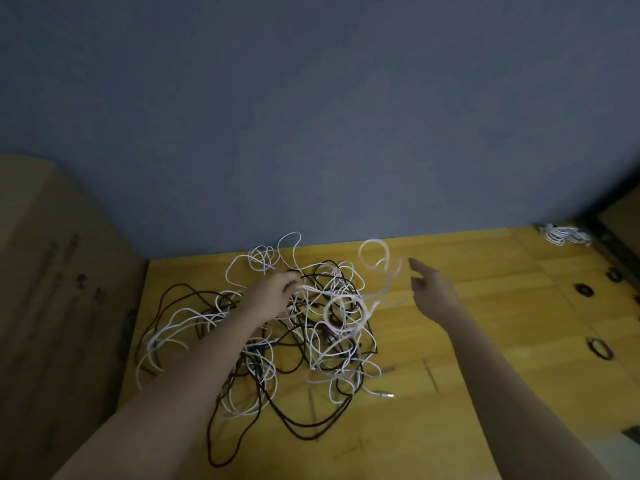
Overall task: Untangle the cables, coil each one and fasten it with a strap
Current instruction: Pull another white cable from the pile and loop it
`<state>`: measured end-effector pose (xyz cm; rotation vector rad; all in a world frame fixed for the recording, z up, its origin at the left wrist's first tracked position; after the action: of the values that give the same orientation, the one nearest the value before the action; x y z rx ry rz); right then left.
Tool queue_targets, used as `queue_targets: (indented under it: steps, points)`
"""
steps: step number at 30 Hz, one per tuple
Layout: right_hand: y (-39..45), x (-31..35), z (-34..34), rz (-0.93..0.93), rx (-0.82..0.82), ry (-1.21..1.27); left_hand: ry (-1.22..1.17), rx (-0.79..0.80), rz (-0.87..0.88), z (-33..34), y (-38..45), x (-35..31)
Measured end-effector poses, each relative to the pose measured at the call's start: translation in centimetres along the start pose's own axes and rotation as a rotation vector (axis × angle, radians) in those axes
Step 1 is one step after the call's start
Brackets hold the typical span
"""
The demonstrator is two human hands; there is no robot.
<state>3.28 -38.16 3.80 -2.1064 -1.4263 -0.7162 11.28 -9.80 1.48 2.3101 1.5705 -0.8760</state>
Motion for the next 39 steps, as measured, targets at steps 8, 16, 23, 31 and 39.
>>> queue_targets:
  steps: [8,16,23,31,39]
  points:
    - [-2.9,9.0,4.9,-0.443,0.145,-0.039,-0.082,0.012,0.079,-1.3,0.0,-2.2]
    - [-2.1,12.1,5.4,-0.572,-0.083,0.036,-0.255,0.016,0.142,-5.1,-0.8,-5.4]
    - [-1.7,14.6,2.2,-0.863,-0.233,-0.368,-0.169,0.069,0.126,-8.6,0.0,-6.9]
    - [-2.1,14.6,-1.2,-0.835,-0.466,-0.128,-0.358,0.145,0.143,-11.8,-0.7,-10.2]
    - [-2.0,15.8,-3.4,-0.565,-0.508,0.138,-0.168,-0.093,0.25,-15.5,-0.5,-11.9]
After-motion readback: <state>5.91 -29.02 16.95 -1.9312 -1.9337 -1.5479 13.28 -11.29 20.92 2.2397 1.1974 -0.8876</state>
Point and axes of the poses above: each hand's wrist, its own y-axis towards the middle knuckle, its own z-axis out of the palm, x = y × z, the point moved 5 cm from there along y, towards the middle knuckle, and after that the axes turned 5 degrees about -z, right-handed, at the moved point
